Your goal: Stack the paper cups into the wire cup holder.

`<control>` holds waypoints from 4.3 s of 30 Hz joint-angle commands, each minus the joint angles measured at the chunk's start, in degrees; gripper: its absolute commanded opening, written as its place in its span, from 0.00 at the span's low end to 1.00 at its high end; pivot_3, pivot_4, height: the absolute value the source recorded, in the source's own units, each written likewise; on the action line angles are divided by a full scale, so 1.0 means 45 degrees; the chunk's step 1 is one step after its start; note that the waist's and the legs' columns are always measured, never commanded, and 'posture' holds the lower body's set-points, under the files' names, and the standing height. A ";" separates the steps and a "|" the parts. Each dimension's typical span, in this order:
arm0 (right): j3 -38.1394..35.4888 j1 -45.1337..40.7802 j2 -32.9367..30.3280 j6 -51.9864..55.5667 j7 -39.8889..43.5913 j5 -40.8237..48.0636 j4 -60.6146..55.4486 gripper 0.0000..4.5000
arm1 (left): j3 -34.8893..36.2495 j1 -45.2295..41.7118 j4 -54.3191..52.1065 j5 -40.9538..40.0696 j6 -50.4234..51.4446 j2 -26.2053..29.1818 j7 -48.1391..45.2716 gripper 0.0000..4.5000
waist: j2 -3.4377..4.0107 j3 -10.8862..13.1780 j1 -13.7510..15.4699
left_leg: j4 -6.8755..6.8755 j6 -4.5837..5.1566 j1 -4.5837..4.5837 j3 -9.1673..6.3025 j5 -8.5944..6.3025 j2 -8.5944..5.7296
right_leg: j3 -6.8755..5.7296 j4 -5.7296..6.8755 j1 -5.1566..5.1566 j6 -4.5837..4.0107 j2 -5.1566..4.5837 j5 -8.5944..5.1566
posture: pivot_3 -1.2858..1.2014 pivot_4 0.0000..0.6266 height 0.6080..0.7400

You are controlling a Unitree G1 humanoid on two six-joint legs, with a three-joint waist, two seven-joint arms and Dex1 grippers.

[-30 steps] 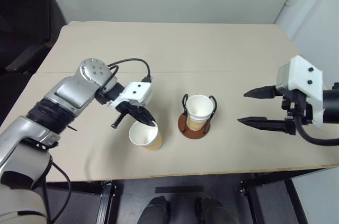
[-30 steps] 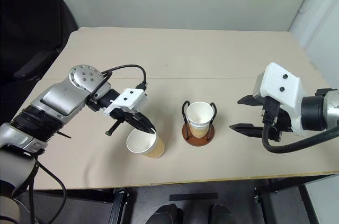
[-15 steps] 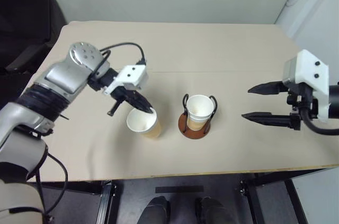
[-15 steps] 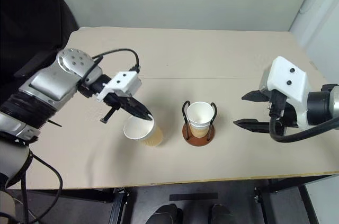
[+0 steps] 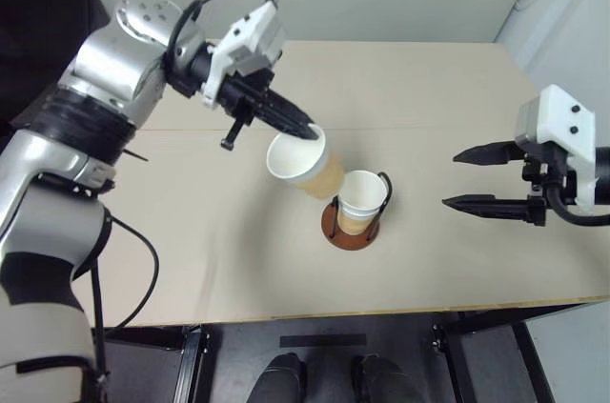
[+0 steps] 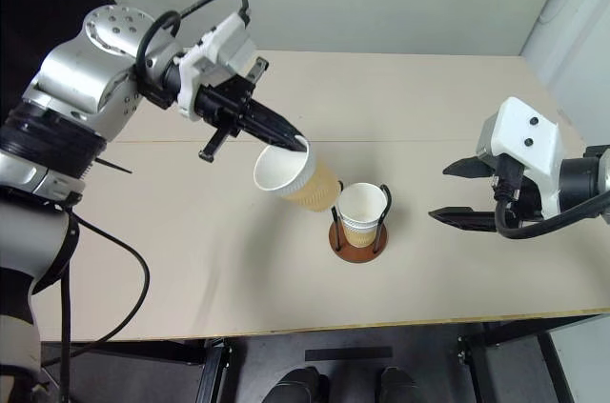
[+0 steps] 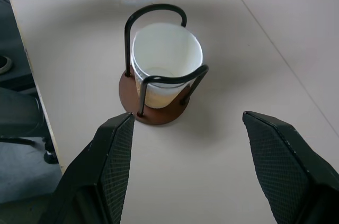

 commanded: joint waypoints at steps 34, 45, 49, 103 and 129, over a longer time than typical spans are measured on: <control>-0.0968 0.0622 0.0232 0.0186 -0.0314 -0.0013 -0.0566 0.73 | 0.0254 -0.0837 0.1834 0.0932 -0.0674 -0.2376 -0.0362 0.00 | 0.0008 0.0025 0.0055 | -0.0013 0.0001 -0.0002 0.0031 0.0000 -0.0009 | 0.0017 -0.0004 -0.0009 0.0022 0.0009 -0.0011 | 0.52 0.24 1.00; -0.1157 0.0777 0.0325 0.0347 -0.0430 0.0021 -0.0701 0.73 | -0.0244 -0.0955 0.2346 0.1272 -0.1235 -0.2864 -0.0362 0.00 | 0.0007 0.0025 0.0105 | 0.0006 0.0001 -0.0004 0.0020 0.0000 -0.0002 | 0.0024 0.0004 -0.0006 0.0025 -0.0011 -0.0011 | 0.52 0.24 1.00; -0.1183 0.0818 0.0345 0.0336 -0.0448 -0.0002 -0.0699 0.73 | -0.0592 -0.1174 0.2829 0.1307 -0.1592 -0.3057 -0.0362 0.00 | 0.0010 0.0026 0.0120 | 0.0017 0.0002 -0.0003 0.0032 -0.0001 -0.0008 | 0.0017 0.0009 -0.0004 0.0026 0.0004 -0.0011 | 0.52 0.24 1.00; 0.0644 0.0756 0.1976 -0.1593 -0.0081 -0.2018 0.2004 0.73 | 0.6807 0.5213 -0.0900 0.2246 0.2893 0.0243 0.1473 0.70 | 0.0018 -0.0006 0.0118 | 0.0093 0.0025 0.0012 0.0029 -0.0013 -0.0010 | 0.0012 0.0014 -0.0019 0.0056 0.0024 -0.0009 | 0.52 0.24 1.00; 0.3140 -0.0296 0.2603 -0.3761 0.2743 -0.4860 0.3385 0.73 | 1.2695 1.0297 -0.4396 0.1668 0.5921 0.0961 0.5888 0.70 | 0.0014 -0.0008 -0.0060 | 0.0069 0.0004 0.0119 0.0021 0.0008 -0.0008 | 0.0014 0.0019 0.0118 0.0024 0.0013 0.0013 | 0.52 0.24 1.00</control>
